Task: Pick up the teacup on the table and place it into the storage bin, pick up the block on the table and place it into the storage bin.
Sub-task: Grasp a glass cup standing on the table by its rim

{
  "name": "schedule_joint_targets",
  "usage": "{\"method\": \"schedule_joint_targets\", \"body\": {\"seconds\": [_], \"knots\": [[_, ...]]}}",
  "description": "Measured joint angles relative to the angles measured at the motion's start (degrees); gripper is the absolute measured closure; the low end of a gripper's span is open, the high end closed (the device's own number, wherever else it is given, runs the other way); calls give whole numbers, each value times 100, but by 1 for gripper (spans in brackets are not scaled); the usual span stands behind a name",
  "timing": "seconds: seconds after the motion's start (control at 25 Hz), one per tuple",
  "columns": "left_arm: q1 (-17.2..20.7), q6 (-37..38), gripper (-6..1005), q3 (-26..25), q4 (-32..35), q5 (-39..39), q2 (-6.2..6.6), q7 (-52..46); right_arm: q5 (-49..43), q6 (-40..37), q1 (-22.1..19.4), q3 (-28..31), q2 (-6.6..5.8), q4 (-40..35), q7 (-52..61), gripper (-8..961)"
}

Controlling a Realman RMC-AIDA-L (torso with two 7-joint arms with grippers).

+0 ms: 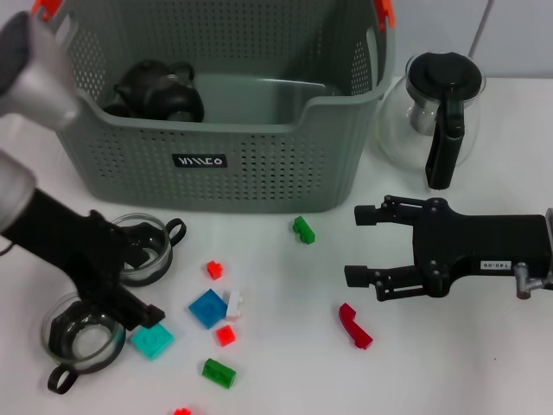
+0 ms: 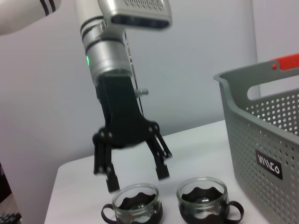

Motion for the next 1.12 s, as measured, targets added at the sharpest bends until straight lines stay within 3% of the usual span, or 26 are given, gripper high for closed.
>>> {"method": "schedule_joint_targets", "body": {"seconds": [0.16,0.28,0.52,0.8,1.12], "knots": [[-276,-180,86,244,-164,895,-379,-18,8,-4,46,43,3,55,-8,10],[-322,-244,86,565,-401,1235,-508,-134,10,-20,55,47,2,62,-9,11],[-298,-500,86,1343,-623,1478,-507,-630,10,-49,16,102,2,74,-11,13],[-275,-1210,86,1960,-145,1580,-509,-792,9,-64,11,103,0,127,-11,13],[-265,-1785,86,2199,308,1786,-504,-963,8,-96,25,111,-7,142,-12,13]]}}
